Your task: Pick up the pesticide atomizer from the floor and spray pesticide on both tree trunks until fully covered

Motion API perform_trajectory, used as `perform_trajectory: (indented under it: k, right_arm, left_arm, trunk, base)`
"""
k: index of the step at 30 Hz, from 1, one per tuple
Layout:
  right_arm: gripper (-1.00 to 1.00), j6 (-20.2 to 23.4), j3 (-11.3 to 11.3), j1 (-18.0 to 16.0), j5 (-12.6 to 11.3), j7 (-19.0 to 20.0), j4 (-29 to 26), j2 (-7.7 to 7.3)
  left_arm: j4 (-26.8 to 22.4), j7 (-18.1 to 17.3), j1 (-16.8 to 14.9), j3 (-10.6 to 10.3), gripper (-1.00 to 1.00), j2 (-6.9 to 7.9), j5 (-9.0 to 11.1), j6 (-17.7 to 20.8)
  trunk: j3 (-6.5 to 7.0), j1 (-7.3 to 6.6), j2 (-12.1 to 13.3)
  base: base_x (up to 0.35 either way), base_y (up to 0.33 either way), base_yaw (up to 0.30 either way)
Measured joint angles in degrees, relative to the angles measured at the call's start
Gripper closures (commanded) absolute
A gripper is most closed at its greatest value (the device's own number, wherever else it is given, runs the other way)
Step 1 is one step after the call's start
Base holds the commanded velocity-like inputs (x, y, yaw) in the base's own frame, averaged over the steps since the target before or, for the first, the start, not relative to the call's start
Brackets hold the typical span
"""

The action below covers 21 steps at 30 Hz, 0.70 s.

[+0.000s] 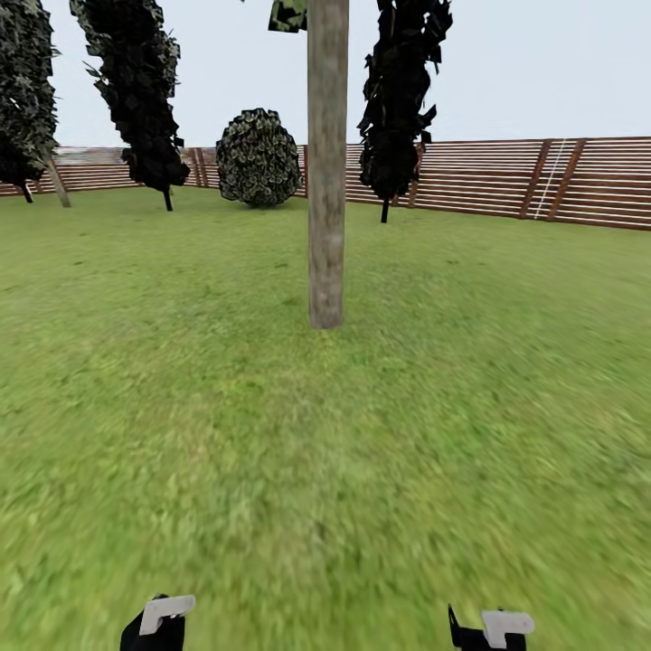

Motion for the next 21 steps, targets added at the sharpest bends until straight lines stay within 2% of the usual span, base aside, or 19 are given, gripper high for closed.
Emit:
perform_trajectory:
  k: [21]
  right_arm:
    - [-1.0,0.0,0.0,0.0,0.0,0.0,-0.02,0.0]
  left_arm:
    - [0.0,0.0,0.0,0.0,1.0,0.0,0.0,-0.04]
  trunk:
    - [0.0,0.0,0.0]
  base:
    - [0.339,0.0,0.0]
